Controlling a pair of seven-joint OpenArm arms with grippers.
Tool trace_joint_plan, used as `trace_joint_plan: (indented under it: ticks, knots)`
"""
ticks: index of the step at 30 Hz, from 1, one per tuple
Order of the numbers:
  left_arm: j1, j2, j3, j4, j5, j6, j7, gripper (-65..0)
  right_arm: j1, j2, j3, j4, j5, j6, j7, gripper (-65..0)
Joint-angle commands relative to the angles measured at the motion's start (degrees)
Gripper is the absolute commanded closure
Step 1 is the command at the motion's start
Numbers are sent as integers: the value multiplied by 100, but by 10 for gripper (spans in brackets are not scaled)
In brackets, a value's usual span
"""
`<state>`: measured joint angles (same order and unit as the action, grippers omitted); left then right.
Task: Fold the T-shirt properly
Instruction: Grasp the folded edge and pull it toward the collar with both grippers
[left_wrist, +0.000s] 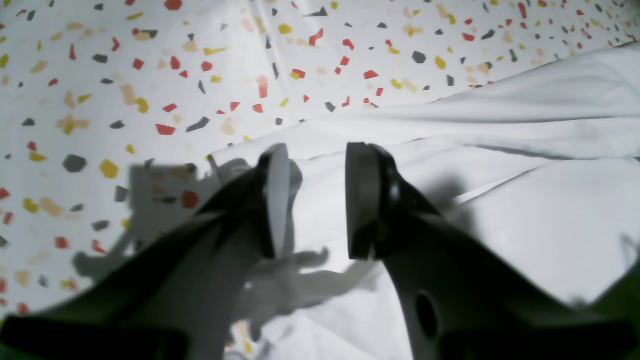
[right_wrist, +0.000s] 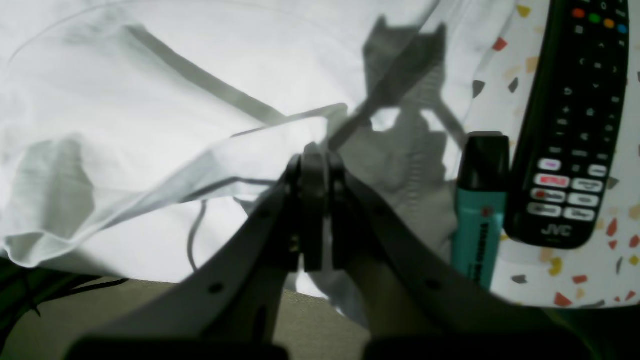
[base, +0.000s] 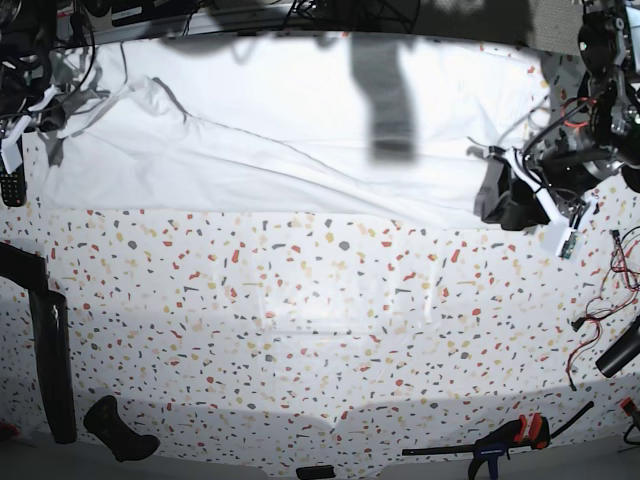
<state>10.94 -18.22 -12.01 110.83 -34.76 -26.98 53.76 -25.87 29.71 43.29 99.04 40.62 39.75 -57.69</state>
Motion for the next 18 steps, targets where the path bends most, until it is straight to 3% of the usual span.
trace_joint_plan:
  ticks: [1,3,6,11,14,18]
  knots:
    - [-48,-70,-28,-42,247,13,-278,-190,15,125,-15,79,48,25,72,0]
    - [-72,-72,-28,-273,970,-138,-413,-191,15,125,-173,79,46,25,70,0]
    - [-81,-125,-28,-555,1434,-817,-219,-225,15,125,-494,79,44,25,70,0]
    - [-136,-291,-28,-833,737,-815,-321,-358,15,125,-1091,79,-22,25,68,0]
    - [-267,-289,-28,-935,275,-769,-444,-371,15,125,-1311,79,-20,25,68,0]
    - [-573,-247,-28,-1298,168,-756,-435,-370,15,127,-1329,79,-20,25,61,0]
